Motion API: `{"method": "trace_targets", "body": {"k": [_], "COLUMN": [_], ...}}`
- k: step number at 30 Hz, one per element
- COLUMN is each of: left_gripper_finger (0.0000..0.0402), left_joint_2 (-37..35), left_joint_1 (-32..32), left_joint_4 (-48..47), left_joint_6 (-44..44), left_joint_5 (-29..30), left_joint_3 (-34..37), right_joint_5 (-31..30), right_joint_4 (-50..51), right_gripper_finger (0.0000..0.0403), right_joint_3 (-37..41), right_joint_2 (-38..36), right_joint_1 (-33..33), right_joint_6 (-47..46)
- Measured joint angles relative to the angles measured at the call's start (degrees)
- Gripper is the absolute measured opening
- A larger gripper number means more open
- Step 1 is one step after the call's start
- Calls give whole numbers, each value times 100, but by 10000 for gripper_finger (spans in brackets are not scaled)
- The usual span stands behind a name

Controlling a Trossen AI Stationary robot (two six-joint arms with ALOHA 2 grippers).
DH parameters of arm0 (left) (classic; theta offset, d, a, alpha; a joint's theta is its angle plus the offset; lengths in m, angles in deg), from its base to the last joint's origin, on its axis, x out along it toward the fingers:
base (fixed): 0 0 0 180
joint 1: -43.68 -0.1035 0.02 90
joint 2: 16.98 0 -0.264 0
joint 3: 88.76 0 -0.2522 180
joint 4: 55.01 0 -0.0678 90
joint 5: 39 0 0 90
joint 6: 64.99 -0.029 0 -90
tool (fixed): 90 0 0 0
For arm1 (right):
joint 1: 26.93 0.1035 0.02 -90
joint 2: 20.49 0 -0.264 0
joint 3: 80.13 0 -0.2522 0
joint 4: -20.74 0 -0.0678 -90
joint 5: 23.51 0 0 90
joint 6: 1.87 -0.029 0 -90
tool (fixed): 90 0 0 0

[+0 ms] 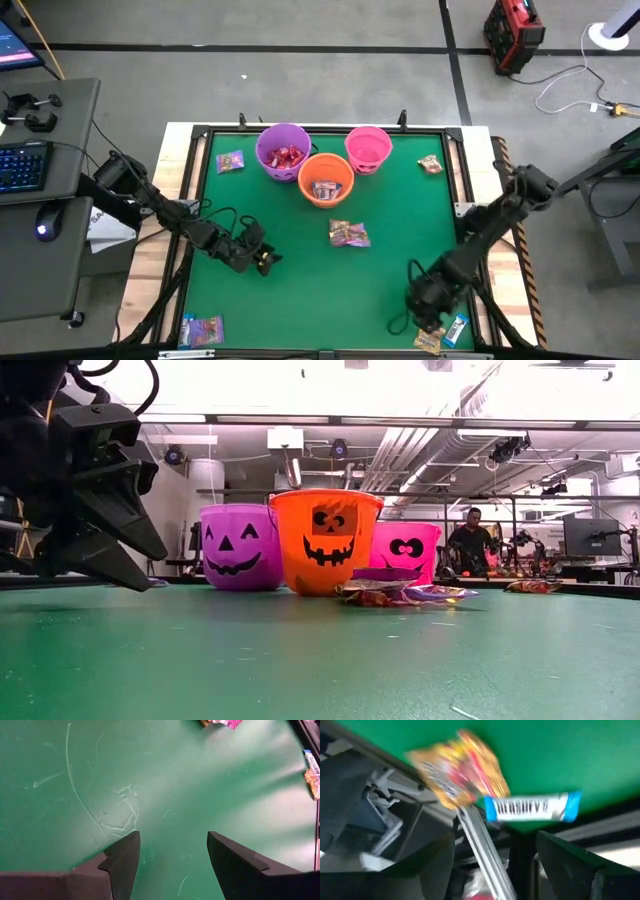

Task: Sort candy by brand, put in halloween buckets
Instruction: Put the white chocolate into the orange bucket

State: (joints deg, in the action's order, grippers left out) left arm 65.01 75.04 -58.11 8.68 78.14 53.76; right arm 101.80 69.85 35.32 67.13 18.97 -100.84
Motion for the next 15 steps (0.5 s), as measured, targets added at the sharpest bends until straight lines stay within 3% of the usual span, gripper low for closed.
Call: {"method": "trace_targets", "body": {"k": [6,15], "left_gripper_finger": [220,220], "left_joint_2": [-2,-4], "left_joint_1": [0,0], "left_joint_4": [0,0], "left_joint_6": [0,14], "left_joint_5": [0,0], "left_joint_3": [1,1], "right_joint_5": [309,394], "right_joint_4": [-1685,-1842], "right_gripper_finger": [272,272], "right_joint_3": [941,1211], "right_joint_2": [0,55], "right_joint_1": [615,607], "right_joint_6": [-1982,-2195]}}
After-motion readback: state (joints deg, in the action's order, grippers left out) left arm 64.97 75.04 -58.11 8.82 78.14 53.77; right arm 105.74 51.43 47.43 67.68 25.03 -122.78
